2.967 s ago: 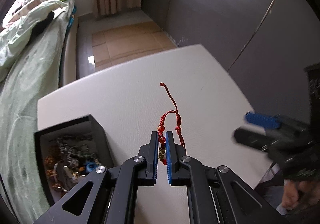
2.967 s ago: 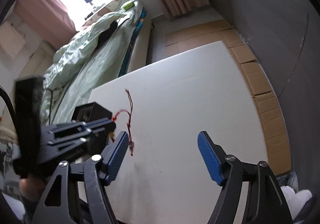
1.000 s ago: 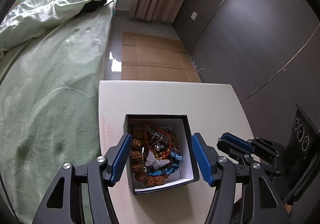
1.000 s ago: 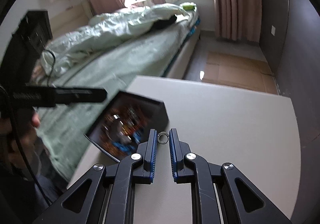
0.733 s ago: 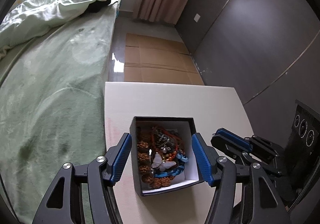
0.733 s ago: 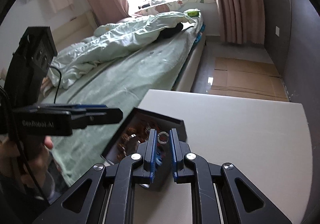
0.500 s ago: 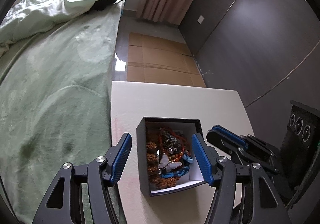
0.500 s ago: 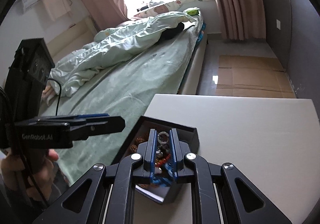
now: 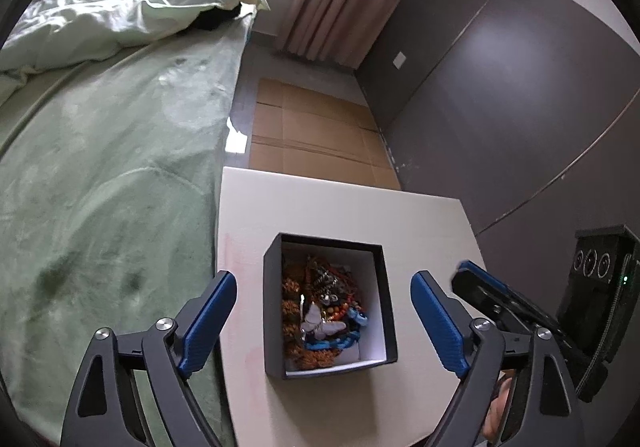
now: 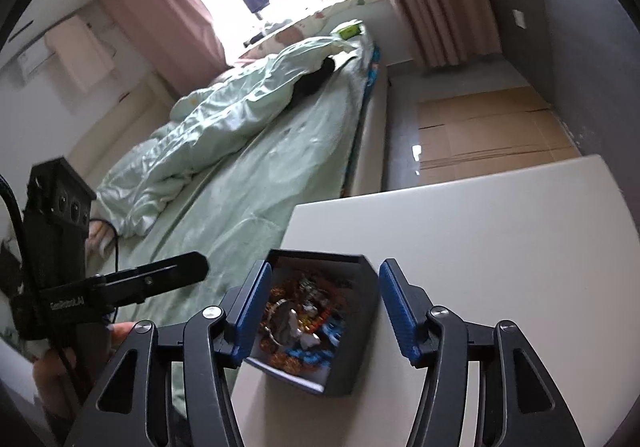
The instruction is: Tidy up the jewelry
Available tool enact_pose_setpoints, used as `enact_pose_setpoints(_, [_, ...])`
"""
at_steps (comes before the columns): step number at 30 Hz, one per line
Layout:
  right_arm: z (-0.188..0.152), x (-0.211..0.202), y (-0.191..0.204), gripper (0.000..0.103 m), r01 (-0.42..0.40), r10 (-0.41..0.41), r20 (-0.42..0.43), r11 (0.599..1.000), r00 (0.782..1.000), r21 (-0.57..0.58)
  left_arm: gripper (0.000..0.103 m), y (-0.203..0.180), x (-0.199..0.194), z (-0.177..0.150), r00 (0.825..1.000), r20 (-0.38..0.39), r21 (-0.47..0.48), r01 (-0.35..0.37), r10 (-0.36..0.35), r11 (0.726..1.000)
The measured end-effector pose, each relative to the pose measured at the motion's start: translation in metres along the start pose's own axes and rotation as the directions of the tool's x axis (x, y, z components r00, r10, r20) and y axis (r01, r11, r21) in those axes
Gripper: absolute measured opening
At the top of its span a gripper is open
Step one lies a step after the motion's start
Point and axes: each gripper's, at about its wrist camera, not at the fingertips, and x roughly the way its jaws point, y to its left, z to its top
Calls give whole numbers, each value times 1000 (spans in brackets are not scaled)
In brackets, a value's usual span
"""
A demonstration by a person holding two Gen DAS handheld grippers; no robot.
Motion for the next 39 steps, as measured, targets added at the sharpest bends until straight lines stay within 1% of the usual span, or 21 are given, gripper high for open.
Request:
enact_pose_setpoints(1, [-2, -6, -2, 65, 11, -11, 2, 1000, 1000, 4, 91, -2, -4, -3, 1000, 10, -9, 3, -3, 1000])
enact_pose_setpoints(5, [-5, -30, -6, 71, 33, -33, 23, 999, 999, 15, 94, -14, -18, -12, 999, 33, 2, 1, -1, 1000])
enact_pose_setpoints(6, [-7, -34, -6, 78, 37, -37, 27, 999, 999, 19, 95, -18, -23, -15, 999, 39, 8, -1, 1, 1000])
enact_pose_setpoints(7, [-9, -41, -6, 88, 46, -46, 30, 999, 998, 24, 99, -21, -27, -17, 999, 44, 14, 0, -1, 1000])
enact_pose_setpoints(8, [-12, -46, -7, 91, 50, -51, 32, 998, 998, 29, 103, -27, -32, -21, 999, 48, 26, 3, -4, 1000])
enact_pose_setpoints(9, [-14, -51, -7, 93, 54, -55, 33, 998, 998, 34, 103, -32, -36, -25, 999, 52, 39, 1, -3, 999])
enact_pose_setpoints(12, [-23, -68, -10, 93, 78, -81, 38, 995, 996, 69, 103, -45, -47, -35, 998, 67, 74, -12, 7, 997])
enact_pose_setpoints(14, [-30, -79, -10, 97, 106, -108, 30, 992, 994, 75, 103, -56, -56, -44, 997, 79, 98, -7, -1, 995])
enact_pose_setpoints(15, [-32, -82, -9, 102, 120, -123, 28, 990, 992, 75, 103, -60, -60, -47, 996, 85, 106, -6, -3, 994])
enact_pose_setpoints(19, [-45, -107, 2, 103, 169, -172, 43, 983, 984, 78, 103, -73, -82, -66, 993, 117, 126, -4, -11, 992])
enact_pose_setpoints(22, [-57, -128, 14, 103, 218, -222, 63, 974, 973, 67, 103, -79, -98, -81, 989, 148, 134, -13, -7, 991])
enact_pose_setpoints(25, [-68, -144, 24, 103, 218, -222, 75, 974, 972, 58, 103, -83, -111, -98, 986, 168, 130, -37, 14, 991])
enact_pose_setpoints(28, [-76, -158, 27, 103, 211, -215, 79, 976, 974, 52, 103, -86, -123, -112, 984, 178, 128, -35, 12, 991])
enact_pose_setpoints(33, [-89, -185, 33, 103, 232, -235, 97, 972, 967, 41, 103, -98, -144, -133, 978, 208, 153, -54, 22, 987])
enact_pose_setpoints(39, [-105, -217, 42, 103, 221, -222, 121, 975, 967, 28, 103, -110, -165, -157, 973, 230, 173, -62, 20, 983])
